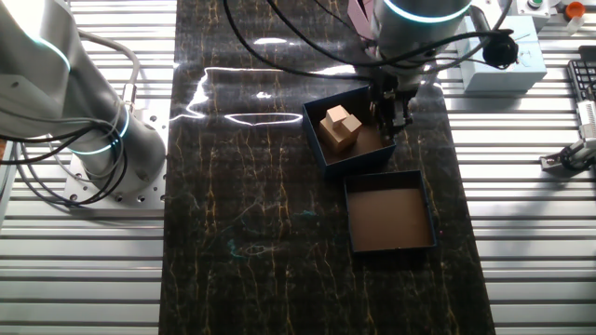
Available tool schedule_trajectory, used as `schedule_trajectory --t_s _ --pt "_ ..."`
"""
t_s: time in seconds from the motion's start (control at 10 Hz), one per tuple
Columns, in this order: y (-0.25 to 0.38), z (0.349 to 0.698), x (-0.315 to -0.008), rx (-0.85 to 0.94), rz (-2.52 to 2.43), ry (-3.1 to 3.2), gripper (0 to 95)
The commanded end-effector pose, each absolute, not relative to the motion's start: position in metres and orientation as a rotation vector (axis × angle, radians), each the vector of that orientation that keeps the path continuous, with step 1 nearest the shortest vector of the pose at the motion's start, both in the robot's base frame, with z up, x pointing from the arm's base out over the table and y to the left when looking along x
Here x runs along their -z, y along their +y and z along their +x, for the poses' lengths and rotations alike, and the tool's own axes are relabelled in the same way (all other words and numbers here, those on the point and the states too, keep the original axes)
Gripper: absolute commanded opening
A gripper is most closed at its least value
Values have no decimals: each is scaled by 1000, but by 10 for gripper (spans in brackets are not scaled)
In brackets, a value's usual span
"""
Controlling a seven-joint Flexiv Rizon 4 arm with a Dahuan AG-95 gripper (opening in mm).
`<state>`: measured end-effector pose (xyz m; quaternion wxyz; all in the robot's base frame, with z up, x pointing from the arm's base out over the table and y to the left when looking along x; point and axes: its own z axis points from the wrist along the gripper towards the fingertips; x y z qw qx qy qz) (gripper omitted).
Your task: Take everything out of the gift box
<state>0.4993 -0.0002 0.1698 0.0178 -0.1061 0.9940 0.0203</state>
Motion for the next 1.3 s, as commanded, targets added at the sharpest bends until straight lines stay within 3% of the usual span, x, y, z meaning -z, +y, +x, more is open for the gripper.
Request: schedule_trajectory --t_s 0.1,0.4,0.7,0.8,0.9,1.1,1.2,1.3 --pt "3 500 -168 -52 -376 3103 0" --pt "25 502 -157 -68 -385 3135 0" --pt "31 494 -143 -120 -517 3118 570" --pt "31 491 -140 -141 -530 3120 570" --pt "30 488 -139 -160 -533 3123 760" --pt "36 472 -130 -213 -460 3140 760" --pt "38 468 -127 -211 -447 3146 570" --pt "37 468 -123 -213 -439 3157 570"
